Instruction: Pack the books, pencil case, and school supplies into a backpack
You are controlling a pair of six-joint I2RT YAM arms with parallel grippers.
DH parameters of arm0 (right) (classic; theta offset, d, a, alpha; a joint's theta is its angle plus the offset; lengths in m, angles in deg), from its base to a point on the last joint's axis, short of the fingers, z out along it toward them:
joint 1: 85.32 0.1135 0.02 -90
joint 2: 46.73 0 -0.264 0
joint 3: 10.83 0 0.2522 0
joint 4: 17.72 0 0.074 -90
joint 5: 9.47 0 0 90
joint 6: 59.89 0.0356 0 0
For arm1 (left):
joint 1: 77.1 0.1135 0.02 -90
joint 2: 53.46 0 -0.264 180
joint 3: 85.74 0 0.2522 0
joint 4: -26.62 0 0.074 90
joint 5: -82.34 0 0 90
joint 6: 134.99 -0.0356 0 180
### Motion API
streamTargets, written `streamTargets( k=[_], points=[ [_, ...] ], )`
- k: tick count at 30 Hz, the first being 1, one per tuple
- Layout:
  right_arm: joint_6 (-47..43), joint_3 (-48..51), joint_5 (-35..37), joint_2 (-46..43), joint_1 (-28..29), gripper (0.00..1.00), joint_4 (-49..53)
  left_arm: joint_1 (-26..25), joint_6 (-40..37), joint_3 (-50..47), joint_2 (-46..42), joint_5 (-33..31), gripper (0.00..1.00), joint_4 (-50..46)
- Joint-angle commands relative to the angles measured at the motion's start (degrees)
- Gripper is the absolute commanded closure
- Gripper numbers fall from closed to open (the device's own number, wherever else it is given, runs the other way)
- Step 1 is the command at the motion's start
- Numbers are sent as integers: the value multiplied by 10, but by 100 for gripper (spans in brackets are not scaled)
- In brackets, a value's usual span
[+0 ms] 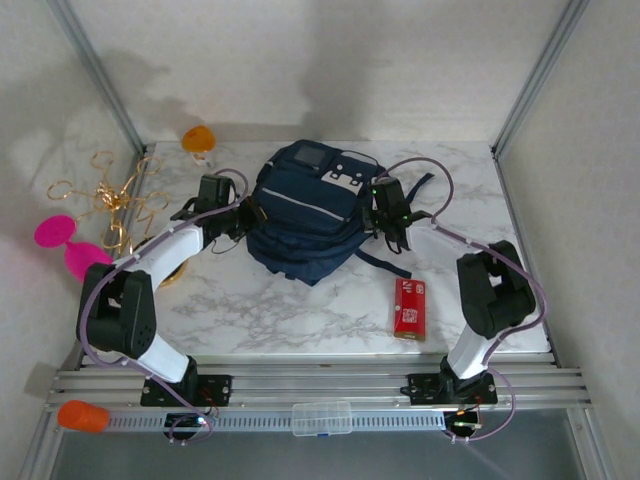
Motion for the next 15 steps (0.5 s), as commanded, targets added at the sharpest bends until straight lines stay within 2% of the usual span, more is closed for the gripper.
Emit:
streamTargets(
  k=[1,4,7,9,10,11,12,15],
  points=[
    [-4,-24,129,20,-62,100,4,51,-43,23,5,-88,100,-42],
    [-3,-36,131,24,-67,100,2,56,-56,37,16,-83,100,-47],
    [-11,-45,53,23,-64,100,8,59,-65,48,23,-68,100,-46],
    [-11,-35,28,7,-55,100,12,59,-67,50,22,-61,100,-43],
    [-10,-25,19,-6,-49,100,13,59,-69,53,22,-59,92,-47],
    [-8,-15,7,-20,-45,93,13,58,-73,56,20,-49,80,-47],
    [0,-4,-8,-37,-43,81,14,58,-76,58,15,-38,68,-49],
    [26,28,-67,-87,-43,57,15,58,-69,54,-15,-21,58,-48]
  ],
)
